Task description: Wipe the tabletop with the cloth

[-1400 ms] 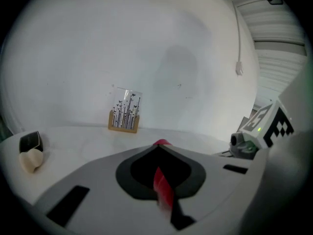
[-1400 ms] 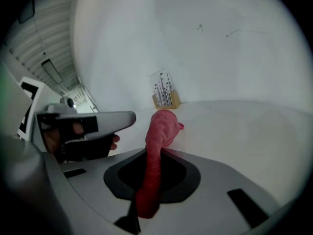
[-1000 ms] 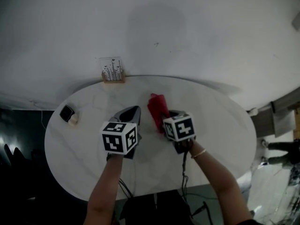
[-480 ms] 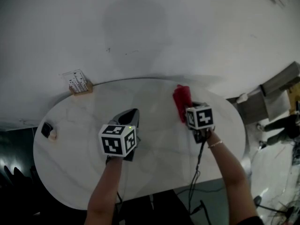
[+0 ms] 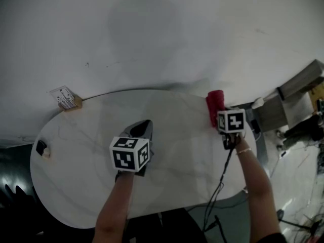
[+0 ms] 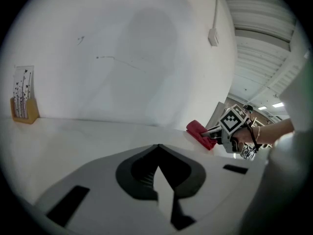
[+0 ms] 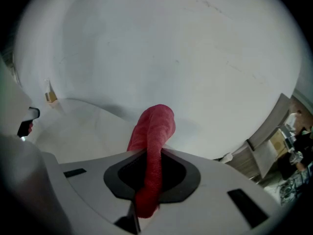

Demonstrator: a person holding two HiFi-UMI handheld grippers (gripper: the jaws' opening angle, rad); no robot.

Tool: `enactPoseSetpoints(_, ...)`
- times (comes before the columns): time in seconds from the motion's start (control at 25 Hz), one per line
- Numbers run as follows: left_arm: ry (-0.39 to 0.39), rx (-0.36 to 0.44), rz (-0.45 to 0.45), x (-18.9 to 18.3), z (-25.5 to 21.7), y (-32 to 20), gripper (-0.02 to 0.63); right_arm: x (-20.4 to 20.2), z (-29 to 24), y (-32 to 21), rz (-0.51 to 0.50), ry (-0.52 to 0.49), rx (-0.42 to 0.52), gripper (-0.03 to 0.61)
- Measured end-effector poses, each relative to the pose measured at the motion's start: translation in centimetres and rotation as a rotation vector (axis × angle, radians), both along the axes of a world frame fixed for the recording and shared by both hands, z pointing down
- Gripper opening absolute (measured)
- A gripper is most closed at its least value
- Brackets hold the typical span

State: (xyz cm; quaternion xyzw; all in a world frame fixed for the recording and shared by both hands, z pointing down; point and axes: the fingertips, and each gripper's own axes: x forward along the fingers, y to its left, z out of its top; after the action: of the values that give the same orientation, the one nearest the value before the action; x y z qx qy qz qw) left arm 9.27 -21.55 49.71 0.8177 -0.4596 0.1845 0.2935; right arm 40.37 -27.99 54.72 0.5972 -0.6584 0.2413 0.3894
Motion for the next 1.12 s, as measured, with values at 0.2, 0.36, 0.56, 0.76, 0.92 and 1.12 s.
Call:
enactPoseSetpoints(0.2, -0.008, 0.006, -0.001, 1.5, -0.4, -0.1, 0.002, 5.0, 0.0, -0.1, 0.077, 0.038, 0.004, 0.048)
enactPoseSetpoints(0.36, -0.012, 0.02, 0.001, 1.9, -1.0, 0.1, 0.002, 6.8, -1.7, 1.2, 0.162, 0.037, 0.047, 0.048)
enactPoseSetpoints(0.56, -0.008, 0.047, 0.032, 2.1, -2.0, 1.0, 0.002, 4.6, -5.9, 3.8, 0.136, -0.054, 0.197, 0.048)
enactPoseSetpoints(0.76, 0.007, 0.066, 0.057, 1.9, -2.8, 2.6, 0.002, -2.6, -9.9, 8.4, 0.092, -0.219, 0.321, 0.048)
enactPoseSetpoints(0.92, 0.002, 0.093, 0.081, 1.4, -3.9, 4.7, 0.002, -8.8, -12.9, 12.2, 0.056, -0.346, 0.414, 0.048)
enactPoseSetpoints(1.12, 0.003, 0.139, 0.074, -1.0, -6.1, 7.1, 0.002, -15.8, -15.2, 16.3, -0.002, -0.452, 0.449, 0.048)
